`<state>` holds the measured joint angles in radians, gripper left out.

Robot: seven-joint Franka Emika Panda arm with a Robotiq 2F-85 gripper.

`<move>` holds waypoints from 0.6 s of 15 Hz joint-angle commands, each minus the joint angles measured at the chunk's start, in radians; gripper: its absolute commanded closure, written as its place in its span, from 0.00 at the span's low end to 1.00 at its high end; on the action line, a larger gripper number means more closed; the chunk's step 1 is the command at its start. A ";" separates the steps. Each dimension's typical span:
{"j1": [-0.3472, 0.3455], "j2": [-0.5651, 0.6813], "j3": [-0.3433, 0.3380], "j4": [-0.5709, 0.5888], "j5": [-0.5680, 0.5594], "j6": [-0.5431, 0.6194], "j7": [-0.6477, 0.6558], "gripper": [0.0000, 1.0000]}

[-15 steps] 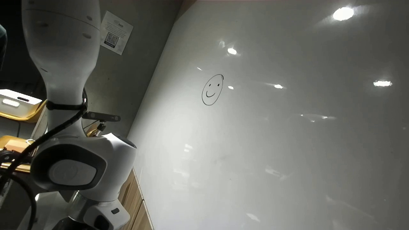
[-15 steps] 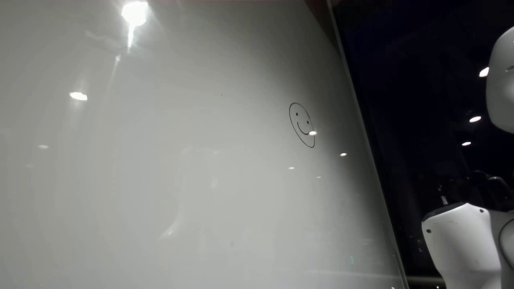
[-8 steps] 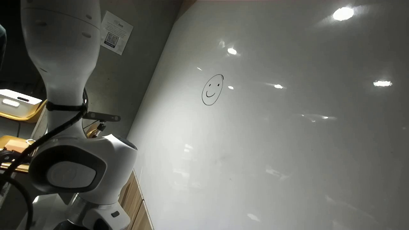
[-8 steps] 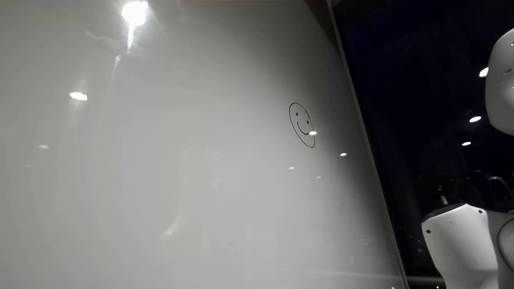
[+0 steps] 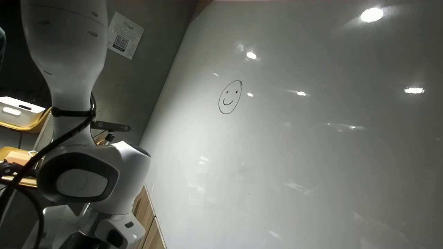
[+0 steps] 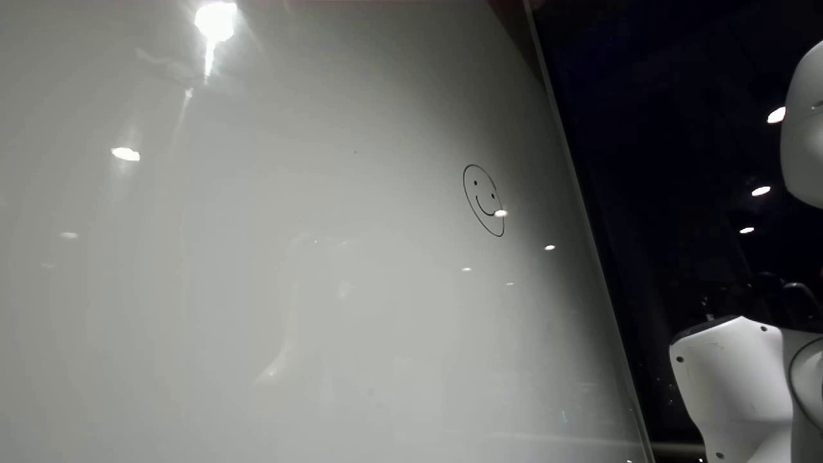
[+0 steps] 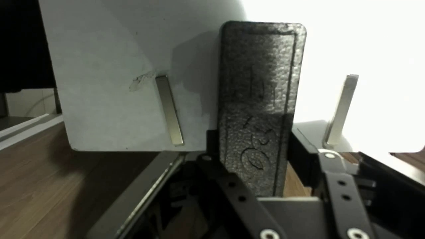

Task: Rub the white board

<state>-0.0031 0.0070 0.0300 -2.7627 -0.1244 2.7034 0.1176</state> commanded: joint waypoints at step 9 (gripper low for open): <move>0.066 -0.413 0.057 0.205 0.033 -0.340 -0.010 0.71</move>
<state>0.0608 -0.3071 0.0791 -2.6346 -0.1088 2.4602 0.1177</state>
